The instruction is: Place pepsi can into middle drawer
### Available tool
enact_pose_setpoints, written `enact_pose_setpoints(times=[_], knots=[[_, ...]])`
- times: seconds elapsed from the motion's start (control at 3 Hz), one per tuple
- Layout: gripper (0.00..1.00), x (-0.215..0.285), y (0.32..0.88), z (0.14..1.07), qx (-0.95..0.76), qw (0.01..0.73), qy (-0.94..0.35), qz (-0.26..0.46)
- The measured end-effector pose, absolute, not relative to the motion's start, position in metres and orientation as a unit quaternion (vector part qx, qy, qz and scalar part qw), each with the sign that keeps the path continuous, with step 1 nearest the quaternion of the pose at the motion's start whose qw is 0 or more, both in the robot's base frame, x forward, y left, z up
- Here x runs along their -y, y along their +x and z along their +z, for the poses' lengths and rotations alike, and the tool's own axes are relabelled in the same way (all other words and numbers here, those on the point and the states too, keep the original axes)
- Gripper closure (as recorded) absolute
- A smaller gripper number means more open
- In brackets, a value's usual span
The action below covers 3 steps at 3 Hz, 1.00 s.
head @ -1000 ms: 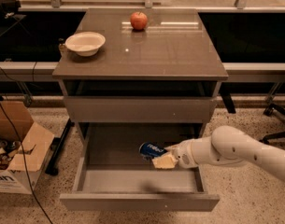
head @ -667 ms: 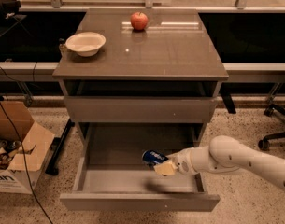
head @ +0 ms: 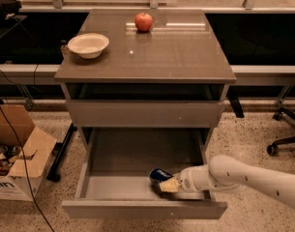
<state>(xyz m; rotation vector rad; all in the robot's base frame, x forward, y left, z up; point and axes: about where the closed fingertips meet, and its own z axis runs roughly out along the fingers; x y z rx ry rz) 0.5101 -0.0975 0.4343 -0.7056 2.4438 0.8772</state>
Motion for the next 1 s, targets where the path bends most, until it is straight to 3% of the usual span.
enact_pose_setpoints(times=[1.0], knots=[[0.11,0.101,0.524,0.403,-0.907,0.237,-0.209,0.279]])
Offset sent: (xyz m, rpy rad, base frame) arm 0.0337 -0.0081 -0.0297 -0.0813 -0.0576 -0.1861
